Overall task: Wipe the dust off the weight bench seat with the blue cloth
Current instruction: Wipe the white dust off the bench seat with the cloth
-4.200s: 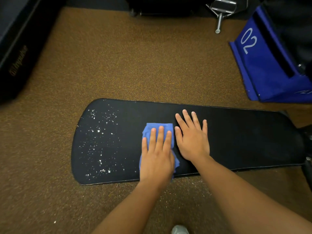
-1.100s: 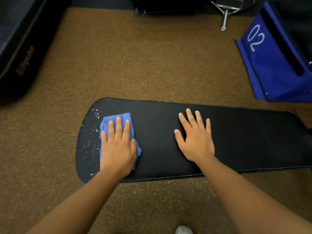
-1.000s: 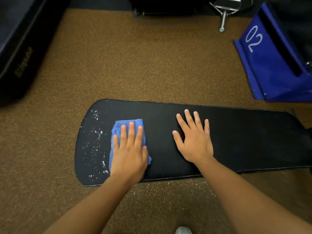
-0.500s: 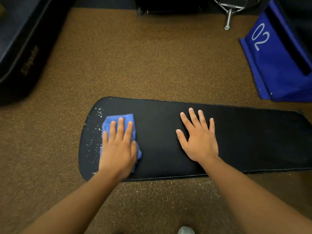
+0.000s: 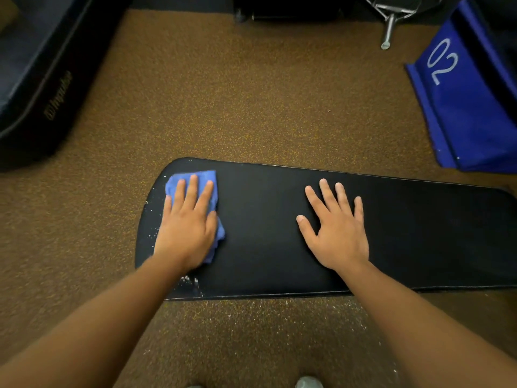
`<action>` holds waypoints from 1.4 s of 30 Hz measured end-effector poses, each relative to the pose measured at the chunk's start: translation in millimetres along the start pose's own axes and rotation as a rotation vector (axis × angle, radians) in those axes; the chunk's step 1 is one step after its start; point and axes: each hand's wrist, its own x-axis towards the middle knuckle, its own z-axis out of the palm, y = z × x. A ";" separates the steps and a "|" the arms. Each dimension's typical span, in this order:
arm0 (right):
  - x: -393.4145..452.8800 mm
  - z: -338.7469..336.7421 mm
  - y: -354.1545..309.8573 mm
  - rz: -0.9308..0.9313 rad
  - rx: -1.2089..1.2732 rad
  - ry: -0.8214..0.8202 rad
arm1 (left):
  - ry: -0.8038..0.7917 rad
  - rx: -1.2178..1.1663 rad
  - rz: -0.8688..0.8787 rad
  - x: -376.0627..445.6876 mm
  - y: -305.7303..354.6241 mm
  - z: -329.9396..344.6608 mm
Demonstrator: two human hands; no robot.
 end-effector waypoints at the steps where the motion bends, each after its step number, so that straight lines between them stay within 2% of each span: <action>1: 0.1 -0.1 -0.8 0.004 -0.002 0.003 | 0.014 0.009 0.011 -19.1 2.3 2.0; 5: 0.4 -0.1 -2.4 0.006 -0.016 -0.011 | -0.012 0.053 0.128 -62.0 36.6 16.4; 9: -0.1 -1.2 -3.6 0.012 -0.021 -0.011 | -0.030 0.080 0.221 -17.3 61.0 14.4; 11: -0.3 -1.7 -3.5 0.007 -0.022 -0.016 | -0.051 0.076 0.204 5.9 55.2 8.6; 16: -0.3 -2.8 -4.5 0.006 -0.027 -0.012 | 0.000 -0.003 0.021 14.7 20.1 -2.1; 21: 2.7 -11.1 -15.4 0.067 -0.016 -0.061 | -0.098 -0.045 0.035 12.9 15.8 -9.1; 23: 4.4 -15.4 -35.9 0.094 0.022 -0.042 | -0.137 -0.132 0.065 11.9 11.0 -14.2; 25: 3.2 -18.7 -69.8 0.031 0.112 0.018 | -0.075 -0.158 0.078 5.3 -4.0 -17.4; 28: 5.5 -21.7 -128.7 -0.065 0.288 0.059 | 0.076 -0.086 -0.023 -5.8 -40.3 -21.9; 31: 13.0 -21.4 -176.6 -0.126 0.340 0.043 | 0.060 -0.095 -0.068 -8.4 -70.0 -25.2; 34: 18.7 -9.5 -210.9 -0.154 0.288 -0.026 | 0.039 -0.156 -0.086 -6.5 -92.4 -26.5; 38: 25.8 11.5 -233.8 -0.088 0.074 -0.129 | -0.071 -0.464 -0.144 -1.8 -111.5 -27.6; 42: 34.8 15.4 -240.4 -0.018 -0.005 -0.097 | -0.130 -0.590 -0.022 1.7 -123.9 -30.5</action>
